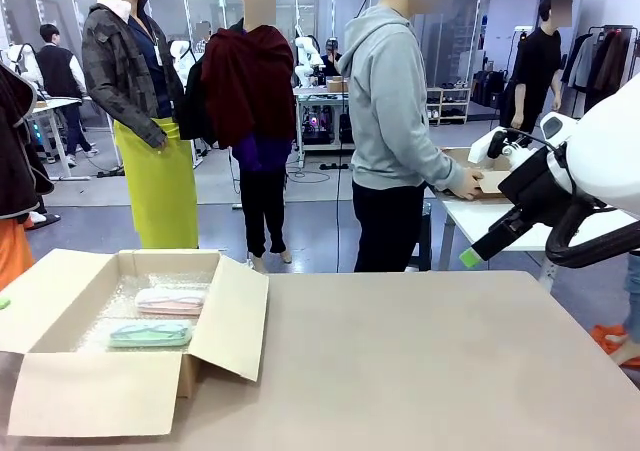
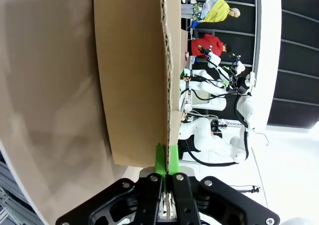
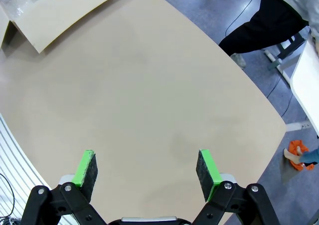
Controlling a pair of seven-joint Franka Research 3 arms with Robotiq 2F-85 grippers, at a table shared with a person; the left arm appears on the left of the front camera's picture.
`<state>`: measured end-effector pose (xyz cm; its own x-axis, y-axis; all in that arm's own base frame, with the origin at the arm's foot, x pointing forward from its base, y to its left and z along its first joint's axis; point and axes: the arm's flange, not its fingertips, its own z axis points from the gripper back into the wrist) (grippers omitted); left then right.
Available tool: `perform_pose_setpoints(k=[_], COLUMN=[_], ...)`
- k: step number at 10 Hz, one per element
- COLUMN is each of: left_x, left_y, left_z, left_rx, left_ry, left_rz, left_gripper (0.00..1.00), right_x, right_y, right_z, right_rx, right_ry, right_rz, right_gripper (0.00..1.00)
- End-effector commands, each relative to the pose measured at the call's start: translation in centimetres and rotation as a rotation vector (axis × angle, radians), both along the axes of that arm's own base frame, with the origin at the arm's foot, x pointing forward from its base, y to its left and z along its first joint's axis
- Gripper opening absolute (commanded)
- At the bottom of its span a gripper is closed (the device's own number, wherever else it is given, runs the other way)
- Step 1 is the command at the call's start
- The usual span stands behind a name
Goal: Pack the glasses set securely to prepare it for shipping.
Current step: Position the Package Box on the left side of the table.
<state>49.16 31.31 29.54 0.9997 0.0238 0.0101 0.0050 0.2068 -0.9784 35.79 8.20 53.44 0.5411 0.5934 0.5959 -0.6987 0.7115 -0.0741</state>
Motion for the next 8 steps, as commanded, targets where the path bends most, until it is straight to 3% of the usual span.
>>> perform_pose_setpoints(k=[1,8], left_x=[-0.04,-0.08], left_y=[1.56,0.64], left_z=[0.99,0.24], left_rx=[-0.014,0.005], left_ry=[0.026,0.002], left_rz=[-0.031,-0.002], left_gripper=[0.03,0.03], right_x=[-0.26,-0.26], right_y=[0.44,0.44], right_z=[-0.21,-0.21], right_rx=[0.005,0.005], right_ry=[-0.002,-0.002], right_rz=[-0.025,-0.025], right_gripper=[1.0,1.0])
